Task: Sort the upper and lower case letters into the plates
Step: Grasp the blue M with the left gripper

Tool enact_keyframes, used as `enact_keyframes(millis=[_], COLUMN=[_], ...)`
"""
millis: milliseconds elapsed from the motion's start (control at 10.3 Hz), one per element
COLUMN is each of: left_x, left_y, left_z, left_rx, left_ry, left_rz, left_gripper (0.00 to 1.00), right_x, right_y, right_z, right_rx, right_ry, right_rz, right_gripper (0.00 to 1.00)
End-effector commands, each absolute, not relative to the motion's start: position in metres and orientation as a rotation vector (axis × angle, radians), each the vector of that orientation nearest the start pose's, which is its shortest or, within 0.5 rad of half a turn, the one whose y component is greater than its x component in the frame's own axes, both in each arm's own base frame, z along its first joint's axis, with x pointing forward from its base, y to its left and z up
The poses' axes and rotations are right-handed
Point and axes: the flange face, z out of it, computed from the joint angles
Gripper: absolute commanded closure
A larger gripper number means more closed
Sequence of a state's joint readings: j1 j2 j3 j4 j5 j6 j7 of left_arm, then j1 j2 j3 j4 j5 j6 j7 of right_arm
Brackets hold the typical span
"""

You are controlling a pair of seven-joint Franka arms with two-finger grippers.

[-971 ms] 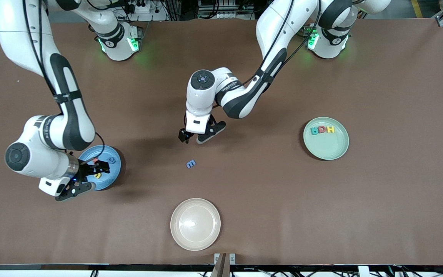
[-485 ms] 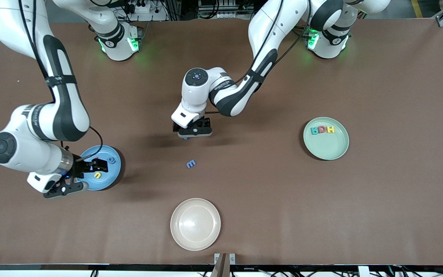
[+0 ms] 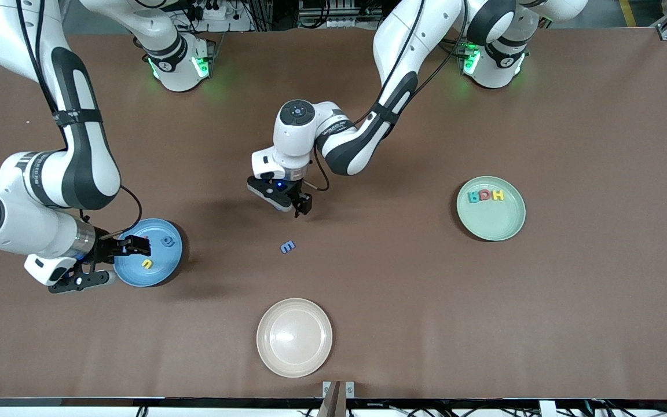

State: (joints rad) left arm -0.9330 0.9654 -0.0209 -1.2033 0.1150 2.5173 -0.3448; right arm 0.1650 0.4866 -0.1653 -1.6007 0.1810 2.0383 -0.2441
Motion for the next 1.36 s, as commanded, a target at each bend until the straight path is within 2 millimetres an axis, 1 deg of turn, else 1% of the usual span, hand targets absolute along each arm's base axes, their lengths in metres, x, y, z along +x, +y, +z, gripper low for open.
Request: enact_keyframes(millis=[0, 97, 194, 291, 388, 582, 679, 874, 971, 1068, 1165, 1262], left_x=[0.456, 0.455, 0.455, 0.455, 0.452, 0.444, 0.443, 0.427, 0.422, 0.422, 0.421, 0.422], left_y=[-0.65, -0.651, -0.651, -0.651, -0.652, -0.652, -0.653, -0.66, -0.662, -0.662, -0.659, -0.658], left_z=[0.224, 0.219, 0.216, 0.207, 0.195, 0.176, 0.175, 0.171, 0.169, 0.164, 0.153, 0.15], left_rx=[-2.962, -2.948, -2.955, -2.947, -2.928, -2.906, -2.92, -2.91, -2.903, -2.9, -2.898, -2.895], left_ry=[1.276, 1.317, 1.312, 1.335, 1.377, 1.409, 1.394, 1.423, 1.433, 1.435, 1.431, 1.432], left_rz=[-0.586, -0.619, -0.629, -0.654, -0.663, -0.627, -0.618, -0.597, -0.591, -0.582, -0.562, -0.558], left_gripper=[0.0, 0.0, 0.0, 0.0, 0.0, 0.0, 0.0, 0.0, 0.0, 0.0, 0.0, 0.1], right_x=[0.671, 0.671, 0.671, 0.671, 0.671, 0.671, 0.671, 0.671, 0.671, 0.671, 0.671, 0.671], right_y=[0.016, 0.011, 0.011, 0.011, 0.012, 0.011, 0.011, 0.01, 0.011, 0.01, 0.011, 0.01], right_z=[0.352, 0.349, 0.349, 0.349, 0.348, 0.349, 0.348, 0.348, 0.347, 0.345, 0.345, 0.345], right_rx=[-3.04, -3.041, -3.041, -3.041, -3.041, -3.041, -3.041, -3.041, -3.041, -3.041, -3.041, -3.041], right_ry=[-0.244, -0.234, -0.234, -0.234, -0.237, -0.234, -0.234, -0.234, -0.236, -0.236, -0.238, -0.236], right_rz=[0.047, 0.053, 0.053, 0.053, 0.056, 0.053, 0.055, 0.055, 0.058, 0.06, 0.06, 0.06], right_gripper=[0.0, 0.0, 0.0, 0.0, 0.0, 0.0, 0.0, 0.0, 0.0, 0.0, 0.0, 0.0])
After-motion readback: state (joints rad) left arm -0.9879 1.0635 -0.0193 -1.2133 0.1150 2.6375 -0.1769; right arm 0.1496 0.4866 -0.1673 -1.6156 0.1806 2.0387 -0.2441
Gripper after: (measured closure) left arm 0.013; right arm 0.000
